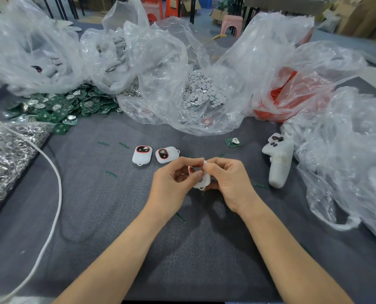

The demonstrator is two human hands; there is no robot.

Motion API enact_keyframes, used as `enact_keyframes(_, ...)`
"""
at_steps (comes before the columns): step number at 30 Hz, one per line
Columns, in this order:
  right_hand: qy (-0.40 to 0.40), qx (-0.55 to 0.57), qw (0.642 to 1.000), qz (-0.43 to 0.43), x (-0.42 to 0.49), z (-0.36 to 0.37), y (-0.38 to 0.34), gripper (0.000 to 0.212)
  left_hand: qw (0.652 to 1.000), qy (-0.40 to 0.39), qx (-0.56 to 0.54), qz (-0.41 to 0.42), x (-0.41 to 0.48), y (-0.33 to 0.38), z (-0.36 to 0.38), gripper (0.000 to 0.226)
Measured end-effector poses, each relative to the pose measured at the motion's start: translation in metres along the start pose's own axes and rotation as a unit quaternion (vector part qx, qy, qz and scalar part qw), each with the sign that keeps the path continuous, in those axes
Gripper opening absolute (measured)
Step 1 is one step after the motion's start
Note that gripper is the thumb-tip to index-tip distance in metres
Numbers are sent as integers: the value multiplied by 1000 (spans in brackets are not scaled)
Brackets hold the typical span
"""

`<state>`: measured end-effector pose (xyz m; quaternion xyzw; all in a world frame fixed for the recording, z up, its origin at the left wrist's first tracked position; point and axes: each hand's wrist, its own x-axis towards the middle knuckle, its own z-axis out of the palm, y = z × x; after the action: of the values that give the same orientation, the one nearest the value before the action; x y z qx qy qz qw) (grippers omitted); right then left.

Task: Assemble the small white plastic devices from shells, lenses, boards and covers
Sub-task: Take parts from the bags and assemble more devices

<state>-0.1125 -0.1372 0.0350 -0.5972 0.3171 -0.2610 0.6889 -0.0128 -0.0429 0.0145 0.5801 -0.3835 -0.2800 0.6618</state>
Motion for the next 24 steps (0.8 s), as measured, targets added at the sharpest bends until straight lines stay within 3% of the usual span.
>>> enact_keyframes(8,32,-134,987,-85,0,-1,8,19,999,30,24,-9,1,-1,0,41)
enact_keyframes(13,45,-104,989,-92,4,-5,10,19,999,35,11,-11,2,2,0,30)
enact_keyframes(20,0,-35,997,-66,4,-5,10,12,999,33,17,-13,4,-3,-1,21)
enact_keyframes(24,-9,-88,992,-91,3,-7,11,17,999,32,35,-7,4,-6,-1,21)
